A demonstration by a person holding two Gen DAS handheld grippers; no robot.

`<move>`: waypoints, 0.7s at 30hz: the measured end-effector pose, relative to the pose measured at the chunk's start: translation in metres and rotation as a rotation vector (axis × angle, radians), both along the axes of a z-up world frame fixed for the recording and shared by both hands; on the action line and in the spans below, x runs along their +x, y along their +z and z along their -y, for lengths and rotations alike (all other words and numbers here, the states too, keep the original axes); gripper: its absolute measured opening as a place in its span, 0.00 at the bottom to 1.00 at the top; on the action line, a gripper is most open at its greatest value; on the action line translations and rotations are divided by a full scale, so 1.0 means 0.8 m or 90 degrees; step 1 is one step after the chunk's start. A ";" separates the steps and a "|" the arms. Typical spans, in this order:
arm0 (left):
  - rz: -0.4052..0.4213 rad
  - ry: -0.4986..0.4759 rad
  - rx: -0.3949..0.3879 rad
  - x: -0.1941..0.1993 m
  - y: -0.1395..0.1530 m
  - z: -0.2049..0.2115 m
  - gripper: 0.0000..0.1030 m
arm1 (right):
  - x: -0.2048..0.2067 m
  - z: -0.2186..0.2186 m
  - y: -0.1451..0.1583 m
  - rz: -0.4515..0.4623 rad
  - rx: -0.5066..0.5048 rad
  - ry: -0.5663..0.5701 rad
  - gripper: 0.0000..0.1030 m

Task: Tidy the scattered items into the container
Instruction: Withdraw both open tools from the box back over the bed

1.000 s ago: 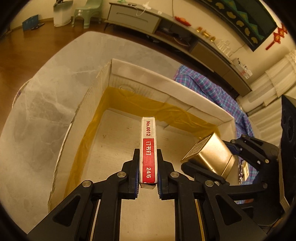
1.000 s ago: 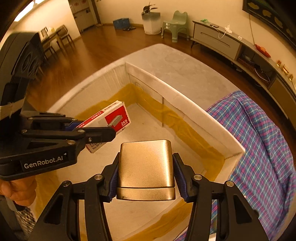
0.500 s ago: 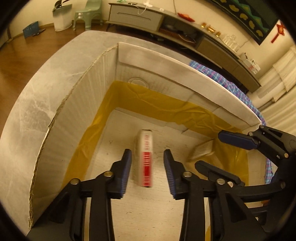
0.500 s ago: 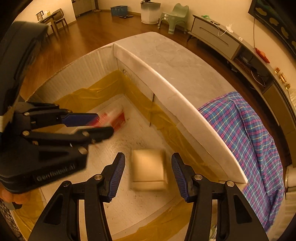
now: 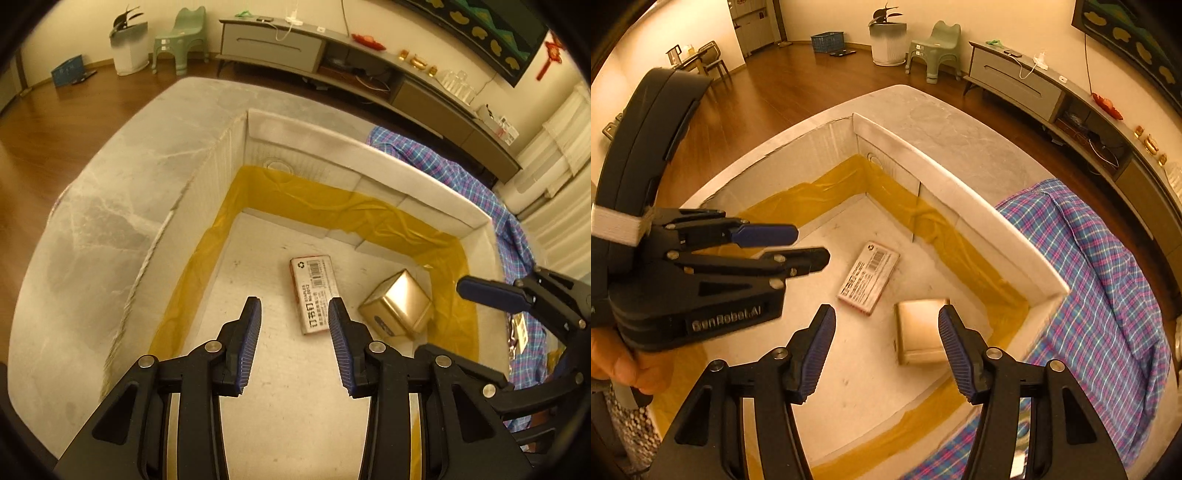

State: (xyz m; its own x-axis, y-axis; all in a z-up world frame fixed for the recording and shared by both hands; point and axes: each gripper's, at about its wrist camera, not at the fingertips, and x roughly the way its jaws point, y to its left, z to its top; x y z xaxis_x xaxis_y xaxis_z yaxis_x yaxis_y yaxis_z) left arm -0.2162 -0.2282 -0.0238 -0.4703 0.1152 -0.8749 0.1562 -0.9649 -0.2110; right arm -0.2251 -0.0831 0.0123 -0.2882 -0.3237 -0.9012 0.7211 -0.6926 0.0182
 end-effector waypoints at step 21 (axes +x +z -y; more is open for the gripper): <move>-0.024 -0.038 -0.051 0.094 0.061 -0.043 0.39 | 0.106 -0.061 0.022 0.032 -0.100 0.022 0.64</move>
State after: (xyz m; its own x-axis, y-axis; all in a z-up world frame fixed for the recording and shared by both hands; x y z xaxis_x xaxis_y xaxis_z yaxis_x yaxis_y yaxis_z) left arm -0.1410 -0.1936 0.0249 -0.4971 0.0743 -0.8645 0.0908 -0.9864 -0.1369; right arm -0.1401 -0.0345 0.0297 -0.2306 -0.4710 -0.8515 0.7395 -0.6536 0.1613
